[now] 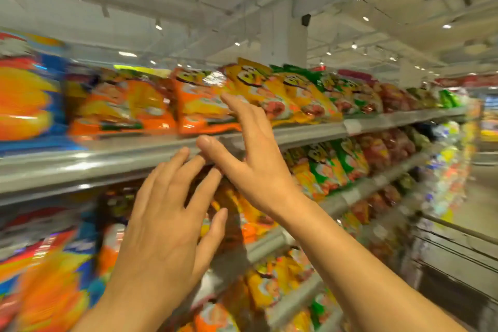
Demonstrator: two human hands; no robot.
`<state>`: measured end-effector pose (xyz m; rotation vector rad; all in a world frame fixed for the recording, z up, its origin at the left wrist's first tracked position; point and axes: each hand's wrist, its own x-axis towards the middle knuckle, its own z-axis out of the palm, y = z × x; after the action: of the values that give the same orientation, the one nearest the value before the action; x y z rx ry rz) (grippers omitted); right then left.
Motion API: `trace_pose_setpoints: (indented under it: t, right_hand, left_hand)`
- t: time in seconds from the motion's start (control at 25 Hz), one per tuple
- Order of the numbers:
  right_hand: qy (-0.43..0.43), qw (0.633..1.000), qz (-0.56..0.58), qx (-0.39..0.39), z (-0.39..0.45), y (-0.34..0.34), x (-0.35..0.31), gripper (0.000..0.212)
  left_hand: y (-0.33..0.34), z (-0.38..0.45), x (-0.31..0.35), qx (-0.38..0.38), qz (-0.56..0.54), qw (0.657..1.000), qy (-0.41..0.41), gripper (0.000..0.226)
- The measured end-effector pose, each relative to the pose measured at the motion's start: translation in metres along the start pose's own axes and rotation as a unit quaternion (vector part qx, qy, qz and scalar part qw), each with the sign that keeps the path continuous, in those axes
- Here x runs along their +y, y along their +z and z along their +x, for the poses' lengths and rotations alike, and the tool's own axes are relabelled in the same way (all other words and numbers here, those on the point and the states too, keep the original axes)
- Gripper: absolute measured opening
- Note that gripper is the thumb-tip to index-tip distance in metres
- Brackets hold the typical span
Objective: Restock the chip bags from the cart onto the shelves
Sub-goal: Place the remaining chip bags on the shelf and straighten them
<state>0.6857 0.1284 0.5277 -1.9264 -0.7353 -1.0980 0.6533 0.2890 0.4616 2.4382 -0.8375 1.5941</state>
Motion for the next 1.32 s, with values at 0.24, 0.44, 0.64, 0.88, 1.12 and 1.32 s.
trace_pose_setpoints:
  t: [0.24,0.44,0.64,0.88,1.12,1.32]
  right_hand:
    - [0.214,0.973,-0.08,0.022,-0.122,-0.161,0.193,0.056]
    - [0.381,0.915,-0.132,0.016,-0.21,-0.27,0.316,0.05]
    - [0.509,0.846,-0.158,-0.014,-0.272,-0.341,0.402,0.054]
    - [0.632,0.76,-0.149,-0.026,-0.337,-0.364,0.501,0.062]
    - [0.748,0.655,-0.104,-0.011,-0.385,-0.362,0.597,0.057]
    - [0.821,0.566,-0.072,-0.019,-0.42,-0.36,0.668,0.067]
  left_hand:
    - [0.173,0.057,0.179,-0.132,-0.201,0.971,-0.007,0.058]
    - [0.298,0.075,0.308,-0.256,-0.297,0.92,0.007,0.066]
    - [0.406,0.054,0.383,-0.361,-0.351,0.864,-0.008,0.065]
    - [0.544,0.025,0.421,-0.488,-0.363,0.794,-0.003,0.056]
    - [0.684,-0.011,0.451,-0.615,-0.388,0.686,-0.029,0.055]
    - [0.754,-0.045,0.474,-0.724,-0.339,0.6,-0.034,0.061]
